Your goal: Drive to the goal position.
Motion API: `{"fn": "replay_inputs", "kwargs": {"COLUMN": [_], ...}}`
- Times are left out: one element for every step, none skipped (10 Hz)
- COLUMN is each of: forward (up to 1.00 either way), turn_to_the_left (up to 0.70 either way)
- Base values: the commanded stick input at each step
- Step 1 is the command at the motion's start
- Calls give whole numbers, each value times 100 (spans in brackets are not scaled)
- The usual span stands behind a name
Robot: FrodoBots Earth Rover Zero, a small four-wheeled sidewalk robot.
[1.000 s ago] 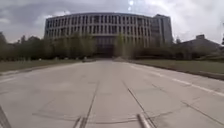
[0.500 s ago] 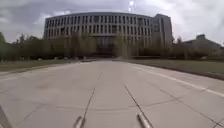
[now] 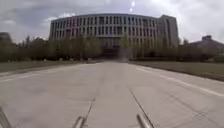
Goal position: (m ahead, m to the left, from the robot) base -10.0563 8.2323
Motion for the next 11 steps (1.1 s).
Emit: {"fn": "replay_inputs", "kwargs": {"forward": [100, 100, 100, 100, 100, 100, 100, 100, 100, 100, 100], "turn_to_the_left": [0, 0, 0, 0, 0, 0, 0, 0, 0, 0, 0]}}
